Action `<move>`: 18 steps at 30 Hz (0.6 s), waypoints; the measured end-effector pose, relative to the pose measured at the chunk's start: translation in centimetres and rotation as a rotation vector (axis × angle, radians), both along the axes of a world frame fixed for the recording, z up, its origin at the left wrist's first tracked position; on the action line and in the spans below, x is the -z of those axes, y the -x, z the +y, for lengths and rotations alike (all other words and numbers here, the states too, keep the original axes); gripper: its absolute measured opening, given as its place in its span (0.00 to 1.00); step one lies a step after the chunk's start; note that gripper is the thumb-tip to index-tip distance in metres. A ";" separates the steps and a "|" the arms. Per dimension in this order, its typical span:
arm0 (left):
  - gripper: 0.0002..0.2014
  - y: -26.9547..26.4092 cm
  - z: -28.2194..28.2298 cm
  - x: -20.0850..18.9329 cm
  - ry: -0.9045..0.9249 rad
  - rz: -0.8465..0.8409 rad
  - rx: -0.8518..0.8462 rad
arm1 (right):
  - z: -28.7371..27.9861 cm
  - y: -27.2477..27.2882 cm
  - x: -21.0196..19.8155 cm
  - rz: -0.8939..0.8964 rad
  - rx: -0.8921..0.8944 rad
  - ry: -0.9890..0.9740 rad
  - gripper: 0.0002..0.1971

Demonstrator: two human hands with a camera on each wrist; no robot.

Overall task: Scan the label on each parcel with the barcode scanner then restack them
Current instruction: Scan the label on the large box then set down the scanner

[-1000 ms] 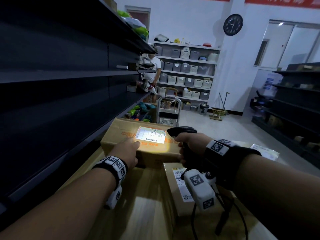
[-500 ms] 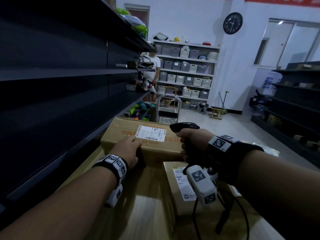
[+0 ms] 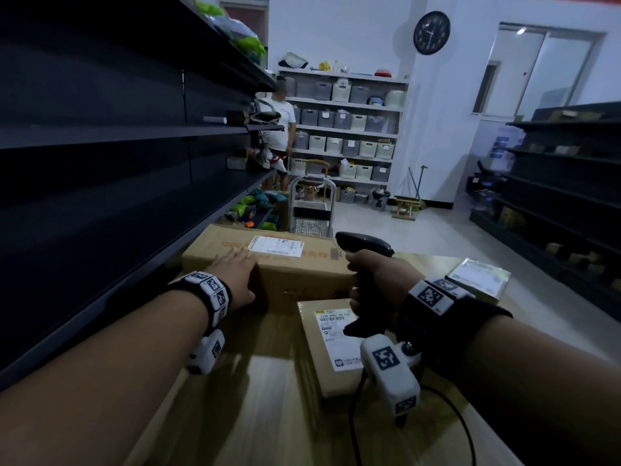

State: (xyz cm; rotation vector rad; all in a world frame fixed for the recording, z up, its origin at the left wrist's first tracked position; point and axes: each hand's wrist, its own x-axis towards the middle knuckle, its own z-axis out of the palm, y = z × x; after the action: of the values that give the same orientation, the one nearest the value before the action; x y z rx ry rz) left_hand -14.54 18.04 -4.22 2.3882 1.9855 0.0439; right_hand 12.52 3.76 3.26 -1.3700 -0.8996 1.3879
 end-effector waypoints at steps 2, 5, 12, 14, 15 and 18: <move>0.51 -0.1 -0.8 -0.1 0.017 -0.059 -0.004 | -0.7 -0.4 0.0 0.058 0.005 -0.033 0.14; 0.47 -0.9 -3.8 -0.5 0.004 -0.203 0.008 | -2.1 -1.0 -0.2 0.102 0.032 -0.076 0.12; 0.29 -4.7 -12.9 -0.8 -0.172 -0.936 -0.044 | -7.3 -3.1 0.4 0.161 0.045 -0.159 0.11; 0.23 -6.8 -16.3 -1.1 -0.223 -1.104 -0.013 | -8.9 -3.8 0.8 0.185 0.067 -0.181 0.09; 0.20 -7.9 -18.2 -1.3 -0.231 -1.177 0.022 | -9.7 -4.2 1.0 0.203 0.085 -0.194 0.09; 0.11 -11.3 -23.5 -0.7 -0.102 -1.324 0.158 | -12.0 -6.0 1.8 0.282 0.163 -0.224 0.09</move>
State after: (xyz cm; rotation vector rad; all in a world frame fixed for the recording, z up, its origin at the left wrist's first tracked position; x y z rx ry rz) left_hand -3.21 -5.47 -3.51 1.6468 1.1115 1.3131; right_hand 18.50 -8.19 1.50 -1.0245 -0.7151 1.2741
